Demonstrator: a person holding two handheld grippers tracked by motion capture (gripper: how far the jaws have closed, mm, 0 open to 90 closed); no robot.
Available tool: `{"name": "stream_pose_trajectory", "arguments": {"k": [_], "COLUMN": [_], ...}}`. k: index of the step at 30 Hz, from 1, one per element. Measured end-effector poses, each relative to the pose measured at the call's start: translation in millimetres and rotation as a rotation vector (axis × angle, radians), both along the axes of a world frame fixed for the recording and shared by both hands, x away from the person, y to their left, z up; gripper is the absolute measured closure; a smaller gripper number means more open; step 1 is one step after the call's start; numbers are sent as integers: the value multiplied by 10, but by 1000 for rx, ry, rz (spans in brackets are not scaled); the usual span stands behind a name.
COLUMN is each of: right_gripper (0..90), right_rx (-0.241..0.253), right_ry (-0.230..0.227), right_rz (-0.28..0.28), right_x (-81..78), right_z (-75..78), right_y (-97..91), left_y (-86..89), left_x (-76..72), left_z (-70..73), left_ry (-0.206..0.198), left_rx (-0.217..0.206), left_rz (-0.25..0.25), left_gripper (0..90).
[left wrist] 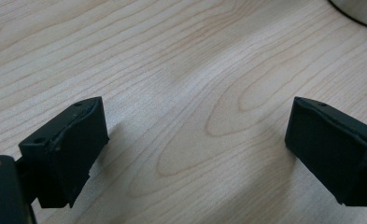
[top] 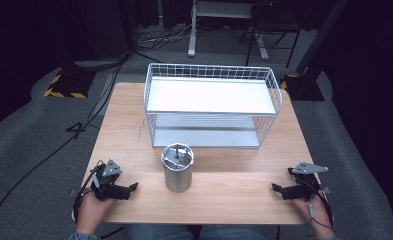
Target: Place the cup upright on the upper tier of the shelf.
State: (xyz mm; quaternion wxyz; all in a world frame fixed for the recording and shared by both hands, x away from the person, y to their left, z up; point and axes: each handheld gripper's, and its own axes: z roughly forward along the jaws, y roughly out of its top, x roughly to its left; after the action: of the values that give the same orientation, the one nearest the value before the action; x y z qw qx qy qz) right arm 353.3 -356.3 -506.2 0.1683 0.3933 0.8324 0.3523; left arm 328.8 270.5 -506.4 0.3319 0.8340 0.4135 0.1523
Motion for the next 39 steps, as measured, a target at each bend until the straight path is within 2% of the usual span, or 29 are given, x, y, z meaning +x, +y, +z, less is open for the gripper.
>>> {"name": "stream_pose_trajectory", "arguments": {"k": [7, 12, 14, 17, 23, 26, 28, 35, 39], "right_gripper": [47, 66, 66, 68, 71, 71, 71, 71, 71], "right_rx": [1, 7, 7, 6, 5, 5, 6, 6, 6], "right_ry": [-1, -6, -6, -6, -7, -7, -7, -7, -7], "right_rz": [1, -12, -12, -12, -16, -16, -18, -18, -18], "right_x": [-1, -3, -3, -3, -4, -3, -3, -3, -3], "right_z": [1, 3, 3, 4, 4, 4, 4, 4, 4], "right_y": [-3, -10, -10, -10, -10, -10, -10, -10, -9], "left_y": [-33, -44, -35, -43, -80, -86, -97, -157, -160], "left_x": [0, 7, -2, -35, -114, -161, -205, -272, -297], "left_z": [2, 0, 26, 79, 208, 271, 311, 407, 479], "left_ry": [6, 19, 10, -13, -61, -79, -123, -171, -188], "left_rx": [4, 8, 17, -20, -63, -106, -144, -203, -258], "left_rz": [28, 56, 54, 64, 45, 39, 35, 4, -4], "left_gripper": [53, 3, 0, 0, 0, 0, 3, 2, 1]}}
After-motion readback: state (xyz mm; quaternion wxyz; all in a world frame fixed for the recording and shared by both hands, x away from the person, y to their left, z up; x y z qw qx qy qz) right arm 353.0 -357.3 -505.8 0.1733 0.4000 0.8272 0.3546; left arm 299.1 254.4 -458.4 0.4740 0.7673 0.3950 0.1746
